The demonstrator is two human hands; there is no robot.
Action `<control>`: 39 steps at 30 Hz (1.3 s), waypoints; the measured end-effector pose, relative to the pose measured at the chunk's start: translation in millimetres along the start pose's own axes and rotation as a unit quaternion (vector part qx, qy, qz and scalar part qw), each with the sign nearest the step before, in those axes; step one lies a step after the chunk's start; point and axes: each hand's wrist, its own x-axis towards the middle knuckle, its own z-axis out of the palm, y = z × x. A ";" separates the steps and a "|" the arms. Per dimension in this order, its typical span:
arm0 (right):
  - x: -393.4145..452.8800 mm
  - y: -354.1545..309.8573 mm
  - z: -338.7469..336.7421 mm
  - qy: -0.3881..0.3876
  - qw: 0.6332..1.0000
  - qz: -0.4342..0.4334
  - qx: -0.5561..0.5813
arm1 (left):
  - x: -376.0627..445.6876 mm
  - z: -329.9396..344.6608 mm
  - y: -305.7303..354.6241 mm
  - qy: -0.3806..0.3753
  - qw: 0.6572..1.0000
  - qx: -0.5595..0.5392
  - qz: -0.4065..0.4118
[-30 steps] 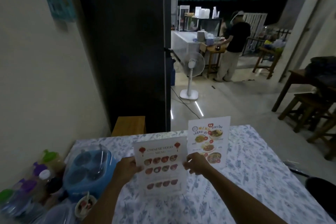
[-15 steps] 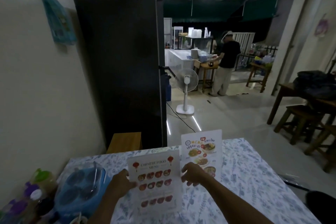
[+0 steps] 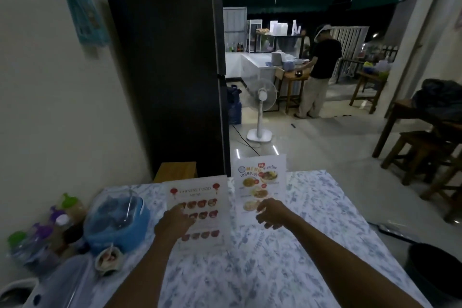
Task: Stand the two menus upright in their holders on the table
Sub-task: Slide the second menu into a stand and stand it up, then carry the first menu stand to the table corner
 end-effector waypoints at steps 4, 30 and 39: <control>-3.0 32.2 -11.5 0.009 0.999 0.025 0.046 | -31.0 28.1 47.6 -0.018 1.000 -0.011 0.002; 181.2 142.5 -14.7 0.063 0.997 0.034 0.020 | 97.0 190.3 167.2 0.065 0.993 -0.057 -0.079; 211.6 179.9 -53.9 0.091 0.996 -0.006 0.021 | 117.5 199.5 199.5 0.090 0.995 -0.036 -0.021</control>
